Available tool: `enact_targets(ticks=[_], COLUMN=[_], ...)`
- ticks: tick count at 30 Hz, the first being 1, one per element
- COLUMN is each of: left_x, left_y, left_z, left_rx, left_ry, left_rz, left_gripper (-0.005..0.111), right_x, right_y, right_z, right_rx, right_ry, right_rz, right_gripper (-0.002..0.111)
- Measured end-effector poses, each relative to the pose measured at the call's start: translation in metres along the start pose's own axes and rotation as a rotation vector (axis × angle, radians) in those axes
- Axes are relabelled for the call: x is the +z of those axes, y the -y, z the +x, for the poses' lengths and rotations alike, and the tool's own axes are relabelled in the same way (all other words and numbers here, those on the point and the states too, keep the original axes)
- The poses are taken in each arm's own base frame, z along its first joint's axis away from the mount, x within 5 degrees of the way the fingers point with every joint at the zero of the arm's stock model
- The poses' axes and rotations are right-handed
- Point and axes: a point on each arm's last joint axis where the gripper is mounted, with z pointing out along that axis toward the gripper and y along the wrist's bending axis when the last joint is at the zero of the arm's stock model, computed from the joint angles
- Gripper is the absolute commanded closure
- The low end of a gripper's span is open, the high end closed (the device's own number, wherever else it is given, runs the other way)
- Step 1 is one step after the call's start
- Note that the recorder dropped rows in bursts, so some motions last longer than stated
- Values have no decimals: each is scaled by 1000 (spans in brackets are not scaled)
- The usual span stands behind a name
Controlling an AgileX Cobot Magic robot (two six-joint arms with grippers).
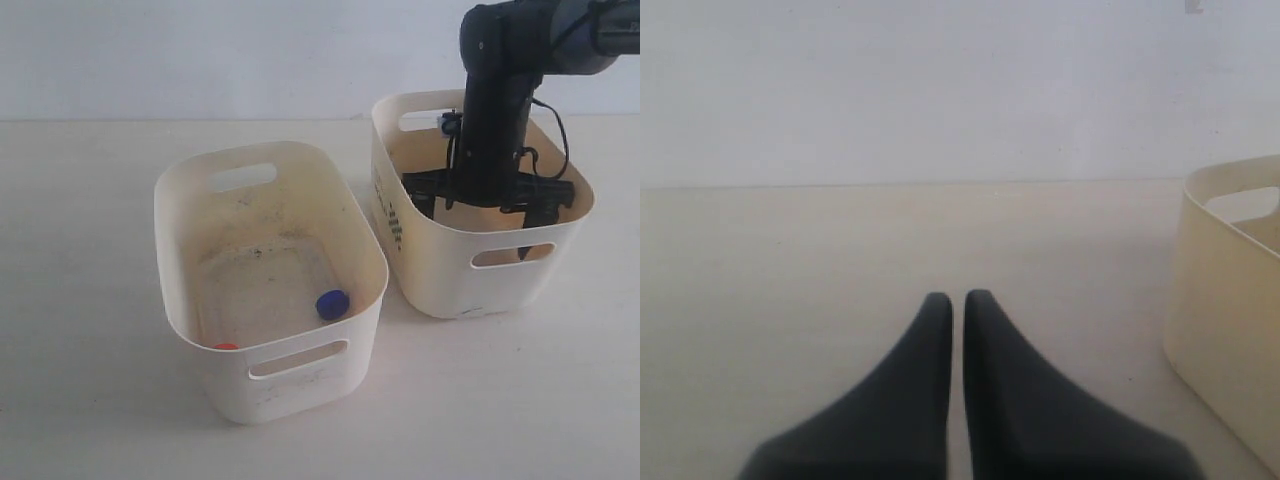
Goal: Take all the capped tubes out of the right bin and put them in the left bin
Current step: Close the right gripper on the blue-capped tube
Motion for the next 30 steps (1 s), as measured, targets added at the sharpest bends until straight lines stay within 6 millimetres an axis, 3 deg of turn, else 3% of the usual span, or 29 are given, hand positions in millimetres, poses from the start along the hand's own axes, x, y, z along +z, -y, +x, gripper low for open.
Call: enact_targets(ticks=[4, 9, 11, 14, 21, 30], left_x=[0, 0, 0, 0, 0, 0], left_y=[0, 0, 0, 0, 0, 0], left_z=[0, 0, 0, 0, 0, 0], left_rx=[0, 0, 0, 0, 0, 0], left_ry=[0, 0, 0, 0, 0, 0], left_rz=[0, 0, 0, 0, 0, 0], left_gripper=[102, 102, 102, 102, 102, 102], right_x=[18, 22, 27, 33, 34, 31], right_y=[-3, -4, -4, -8, -11, -11], right_z=[-1, 0, -1, 0, 1, 2], right_rx=[8, 13, 13, 34, 43, 16], right_ry=[-47, -60, -70, -101, -126, -121], right_rz=[7, 5, 10, -24, -41, -48], right_gripper=[16, 17, 29, 61, 106, 108])
